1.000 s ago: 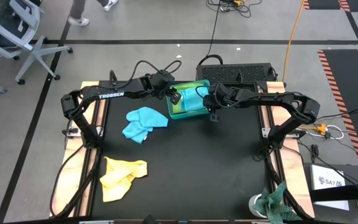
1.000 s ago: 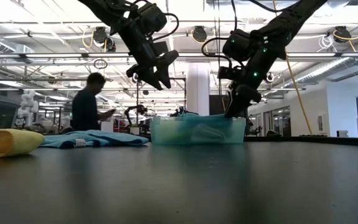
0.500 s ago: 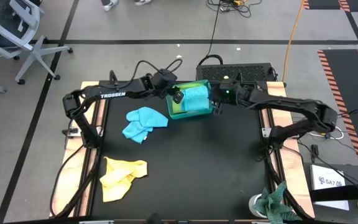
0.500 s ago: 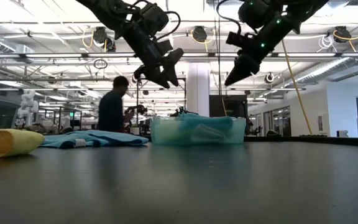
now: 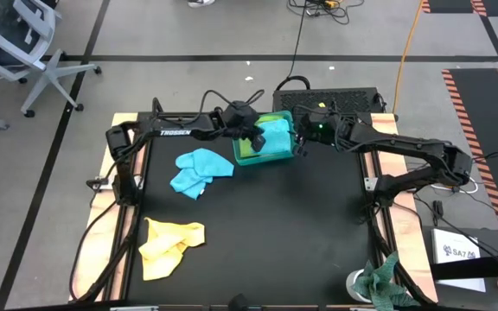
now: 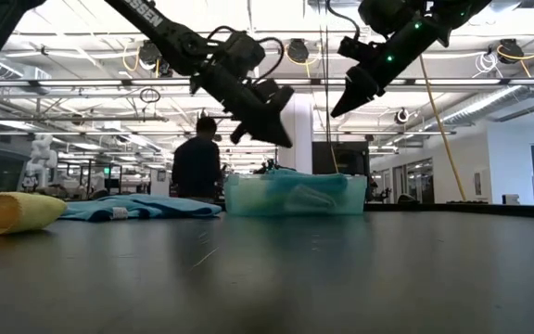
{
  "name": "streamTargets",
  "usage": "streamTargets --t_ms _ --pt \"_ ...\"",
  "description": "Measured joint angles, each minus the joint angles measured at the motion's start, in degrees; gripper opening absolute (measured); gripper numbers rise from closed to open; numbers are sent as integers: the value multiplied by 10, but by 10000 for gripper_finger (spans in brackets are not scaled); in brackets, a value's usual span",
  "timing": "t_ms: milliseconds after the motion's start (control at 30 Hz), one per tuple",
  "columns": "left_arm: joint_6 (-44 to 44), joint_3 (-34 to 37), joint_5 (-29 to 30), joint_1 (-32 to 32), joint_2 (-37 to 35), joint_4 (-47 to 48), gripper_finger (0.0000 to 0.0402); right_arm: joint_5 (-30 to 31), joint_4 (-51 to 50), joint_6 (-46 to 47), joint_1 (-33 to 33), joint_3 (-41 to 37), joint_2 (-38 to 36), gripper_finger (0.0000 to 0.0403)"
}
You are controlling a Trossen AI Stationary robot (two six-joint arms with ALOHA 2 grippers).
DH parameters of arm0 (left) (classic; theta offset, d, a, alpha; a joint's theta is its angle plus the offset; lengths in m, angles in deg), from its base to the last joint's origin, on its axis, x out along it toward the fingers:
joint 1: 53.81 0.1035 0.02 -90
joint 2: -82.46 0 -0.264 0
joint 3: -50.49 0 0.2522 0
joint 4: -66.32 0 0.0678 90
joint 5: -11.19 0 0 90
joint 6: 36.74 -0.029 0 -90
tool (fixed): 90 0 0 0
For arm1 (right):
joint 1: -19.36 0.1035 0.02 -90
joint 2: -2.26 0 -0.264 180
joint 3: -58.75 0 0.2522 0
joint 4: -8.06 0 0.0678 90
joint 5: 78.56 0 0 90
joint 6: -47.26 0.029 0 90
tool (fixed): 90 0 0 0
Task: Fold microfiber towels
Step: Put the blue microfiber towel into the blue bin
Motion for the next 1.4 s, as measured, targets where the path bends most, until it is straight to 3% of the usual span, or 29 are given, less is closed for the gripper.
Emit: streamTargets --t_ms 433,600,767,1033,1200,1400 --pt "96 1 -41 14 52 31 2 1 2 12 0 0 0 155" --pt "113 1 24 16 72 93 1 2 2 13 0 0 0 155" --pt "90 1 71 19 68 116 1 1 2 33 0 0 0 155" --pt "73 -49 39 12 66 99 1 1 2 33 0 0 0 155" --pt "31 -118 47 2 66 173 2 -35 2 33 0 0 5 154" --pt "4 -140 60 8 66 202 2 -89 10 53 -1 0 74 99"
